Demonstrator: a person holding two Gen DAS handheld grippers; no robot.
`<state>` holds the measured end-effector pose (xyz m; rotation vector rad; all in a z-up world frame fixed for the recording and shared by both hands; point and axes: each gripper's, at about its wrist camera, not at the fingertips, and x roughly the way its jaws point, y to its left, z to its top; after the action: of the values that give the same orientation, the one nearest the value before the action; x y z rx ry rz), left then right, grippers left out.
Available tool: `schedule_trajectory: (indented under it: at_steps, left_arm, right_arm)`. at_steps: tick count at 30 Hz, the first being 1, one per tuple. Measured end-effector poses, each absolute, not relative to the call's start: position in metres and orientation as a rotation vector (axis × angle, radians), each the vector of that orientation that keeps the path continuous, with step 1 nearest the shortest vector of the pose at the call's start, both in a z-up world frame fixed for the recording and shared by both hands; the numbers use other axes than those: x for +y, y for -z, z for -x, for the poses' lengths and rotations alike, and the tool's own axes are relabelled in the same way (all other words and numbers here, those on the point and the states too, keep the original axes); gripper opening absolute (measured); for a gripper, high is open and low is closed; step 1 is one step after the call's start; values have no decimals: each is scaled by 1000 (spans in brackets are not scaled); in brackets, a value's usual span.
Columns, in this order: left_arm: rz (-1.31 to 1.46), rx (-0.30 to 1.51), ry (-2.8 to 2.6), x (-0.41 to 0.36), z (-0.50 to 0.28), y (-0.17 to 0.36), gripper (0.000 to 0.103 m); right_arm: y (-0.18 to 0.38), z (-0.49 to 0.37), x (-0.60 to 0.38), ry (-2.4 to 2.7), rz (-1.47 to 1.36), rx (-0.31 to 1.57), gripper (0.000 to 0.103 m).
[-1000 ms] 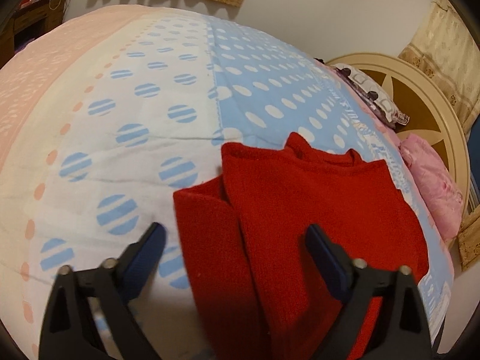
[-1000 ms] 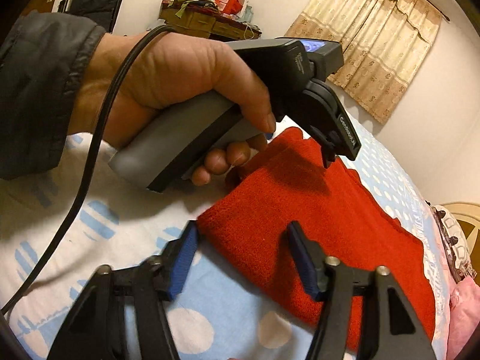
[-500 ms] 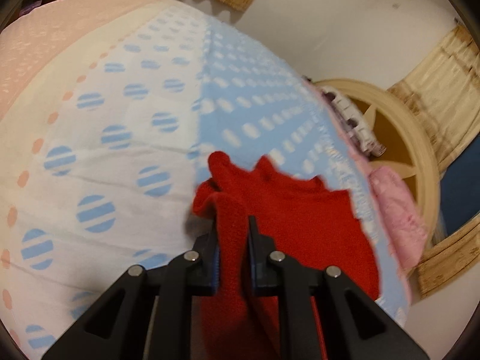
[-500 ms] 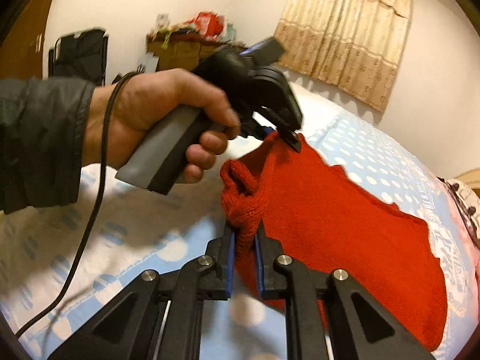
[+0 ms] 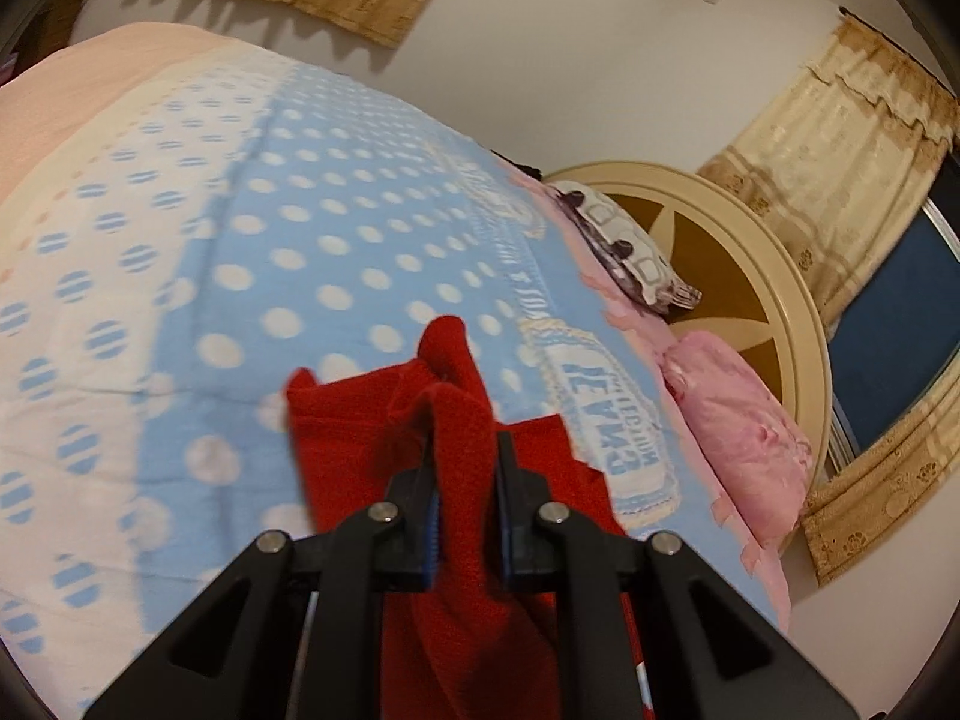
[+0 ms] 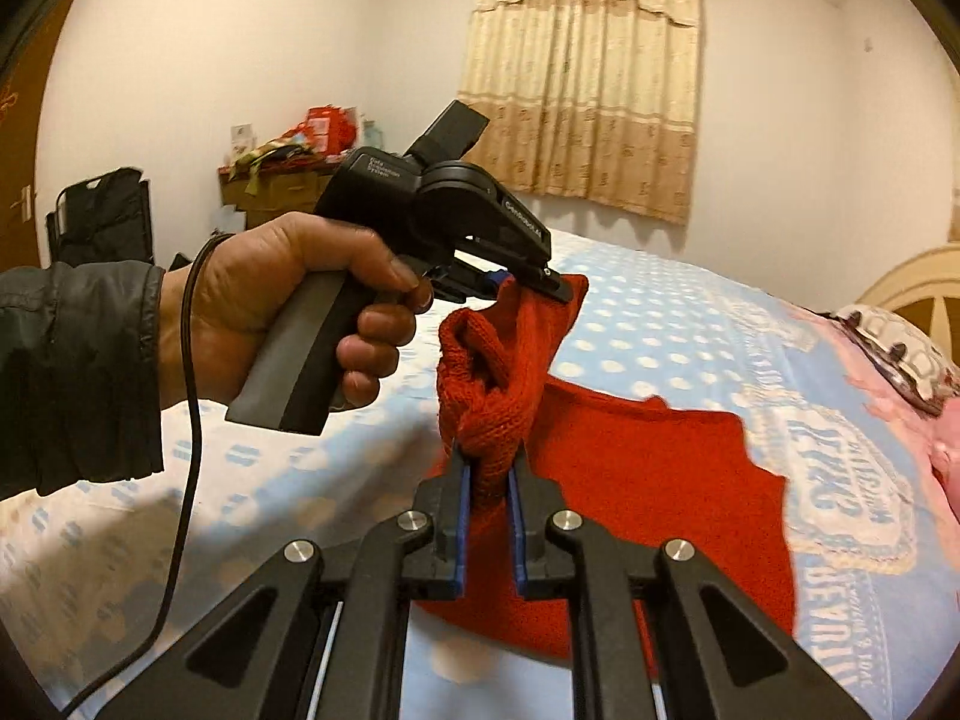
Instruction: Fold small clothes
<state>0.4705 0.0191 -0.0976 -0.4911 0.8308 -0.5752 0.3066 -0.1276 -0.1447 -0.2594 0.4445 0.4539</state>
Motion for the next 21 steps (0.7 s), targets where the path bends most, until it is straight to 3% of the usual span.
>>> schedule_trajectory:
  at_steps: [10, 21]
  left_arm:
    - [405, 844, 655, -58, -484, 91, 14]
    - [298, 934, 722, -140, -485, 122, 14]
  right_arm:
    - [141, -318, -205, -354, 144, 468, 10]
    - [165, -323, -271, -293, -11, 602, 10]
